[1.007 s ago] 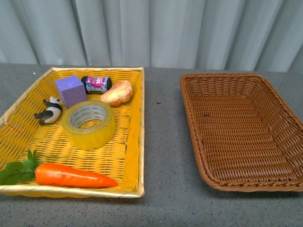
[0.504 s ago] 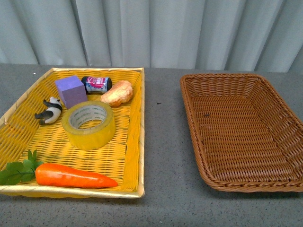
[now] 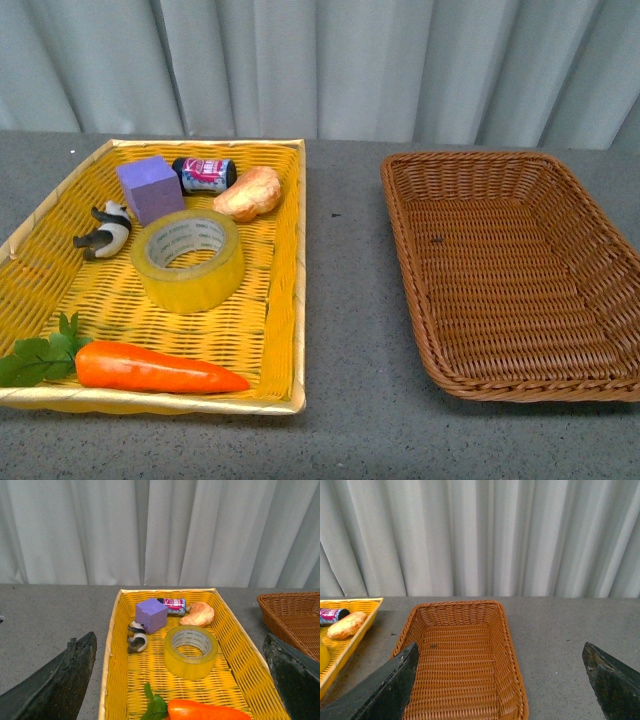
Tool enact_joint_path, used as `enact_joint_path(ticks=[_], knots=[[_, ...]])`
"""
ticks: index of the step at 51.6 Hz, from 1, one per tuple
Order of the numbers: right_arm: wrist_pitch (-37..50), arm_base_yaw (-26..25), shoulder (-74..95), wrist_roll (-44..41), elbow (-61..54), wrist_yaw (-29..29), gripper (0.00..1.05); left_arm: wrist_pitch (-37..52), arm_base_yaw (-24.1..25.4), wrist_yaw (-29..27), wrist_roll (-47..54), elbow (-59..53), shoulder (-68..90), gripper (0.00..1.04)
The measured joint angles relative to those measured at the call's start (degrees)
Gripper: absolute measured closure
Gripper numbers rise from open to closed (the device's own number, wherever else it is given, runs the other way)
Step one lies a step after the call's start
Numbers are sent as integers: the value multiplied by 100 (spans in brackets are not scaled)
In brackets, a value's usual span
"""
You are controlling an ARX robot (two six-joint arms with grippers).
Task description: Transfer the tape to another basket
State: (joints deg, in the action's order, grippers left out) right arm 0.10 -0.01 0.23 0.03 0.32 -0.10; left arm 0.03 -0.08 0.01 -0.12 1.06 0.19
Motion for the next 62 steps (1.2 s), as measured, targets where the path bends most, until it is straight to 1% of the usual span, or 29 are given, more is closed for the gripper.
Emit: enact_joint_path(ticks=[19, 21, 22, 23, 25, 26, 30, 34, 36, 41, 46, 52, 57, 62], knots=[[0, 0, 0, 0, 0, 0, 9, 0, 0, 0, 0, 0, 0, 6], [0, 0, 0, 0, 0, 0, 9, -125, -94, -315, -59, 31, 70, 6], [0, 0, 0, 0, 0, 0, 9, -350, -212, -619, -131, 109, 166, 6], [0, 0, 0, 0, 0, -2, 9, -566, -348, -1084, -234, 186, 321, 6], [0, 0, 0, 0, 0, 0, 9, -870, -568, -1808, -372, 302, 704, 6], [0, 0, -2, 0, 0, 4, 9, -901, -577, -1906, -409, 308, 815, 6], [0, 0, -2, 0, 0, 0, 9, -739, -474, -1786, -551, 367, 1434, 6], [0, 0, -2, 0, 0, 0, 9, -264, -286, -1449, -629, 535, 2221, 6], [0, 0, -2, 0, 0, -2, 9, 127, -219, -1285, -651, 651, 2710, 6], [0, 0, -2, 0, 0, 0, 9, 925, -173, -1119, -737, 962, 3823, 6], [0, 0, -2, 0, 0, 0, 9, 1661, -208, -914, -868, 1587, 5477, 6], [0, 0, -2, 0, 0, 0, 9, 1801, -439, -741, -949, 2518, 7440, 6], [0, 0, -2, 0, 0, 0, 9, 1567, -538, -726, -1126, 3383, 8747, 6], [0, 0, -2, 0, 0, 0, 9, 1445, -553, -732, -1263, 3869, 9379, 6]])
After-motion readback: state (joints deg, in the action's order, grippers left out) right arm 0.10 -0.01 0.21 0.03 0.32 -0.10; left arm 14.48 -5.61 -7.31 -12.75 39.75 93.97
